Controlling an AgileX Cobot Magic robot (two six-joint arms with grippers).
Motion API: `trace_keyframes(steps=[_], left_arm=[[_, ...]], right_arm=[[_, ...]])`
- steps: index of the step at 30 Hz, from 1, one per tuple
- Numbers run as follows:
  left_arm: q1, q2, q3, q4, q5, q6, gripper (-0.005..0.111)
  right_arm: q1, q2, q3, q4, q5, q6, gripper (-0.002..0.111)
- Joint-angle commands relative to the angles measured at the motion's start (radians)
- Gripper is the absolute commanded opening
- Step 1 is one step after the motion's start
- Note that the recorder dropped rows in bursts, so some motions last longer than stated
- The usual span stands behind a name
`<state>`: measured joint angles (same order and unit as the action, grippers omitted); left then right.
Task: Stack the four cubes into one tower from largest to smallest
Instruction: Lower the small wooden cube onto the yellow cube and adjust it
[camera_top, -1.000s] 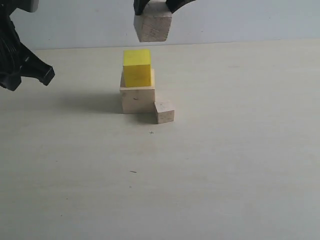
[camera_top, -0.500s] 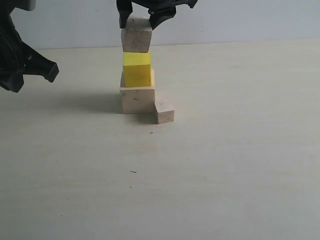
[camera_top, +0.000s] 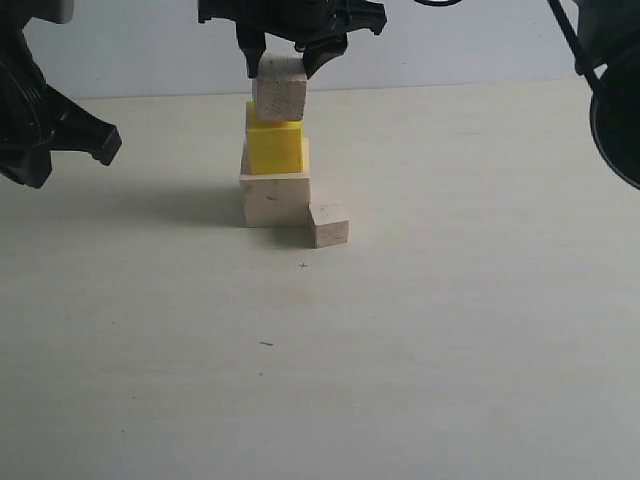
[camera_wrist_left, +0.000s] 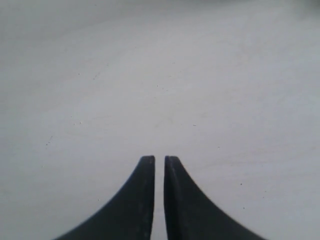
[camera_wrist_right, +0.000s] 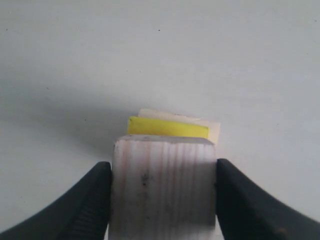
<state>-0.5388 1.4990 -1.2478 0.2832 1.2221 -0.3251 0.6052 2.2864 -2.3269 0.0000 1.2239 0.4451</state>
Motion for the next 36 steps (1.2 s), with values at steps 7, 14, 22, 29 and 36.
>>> trace_keyframes(steps=[7,14,22,29,36], left_arm=[[0.001,-0.010,0.004,-0.006,-0.001,-0.012,0.010],[0.001,-0.010,0.004,-0.006,-0.001,-0.012,0.010],[0.001,-0.010,0.004,-0.006,-0.001,-0.012,0.010],[0.001,-0.010,0.004,-0.006,-0.001,-0.012,0.010],[0.001,-0.010,0.004,-0.006,-0.001,-0.012,0.010]], right_arm=[[0.000,0.012,-0.014,0.000,-0.029,0.007,0.000],[0.000,0.021,-0.014,0.000,-0.048,0.007,0.000],[0.000,0.032,-0.014,0.008,-0.048,0.007,0.000],[0.000,0.032,-0.014,0.008,-0.048,0.007,0.000],[0.000,0.032,-0.014,0.008,-0.046,0.007,0.010]])
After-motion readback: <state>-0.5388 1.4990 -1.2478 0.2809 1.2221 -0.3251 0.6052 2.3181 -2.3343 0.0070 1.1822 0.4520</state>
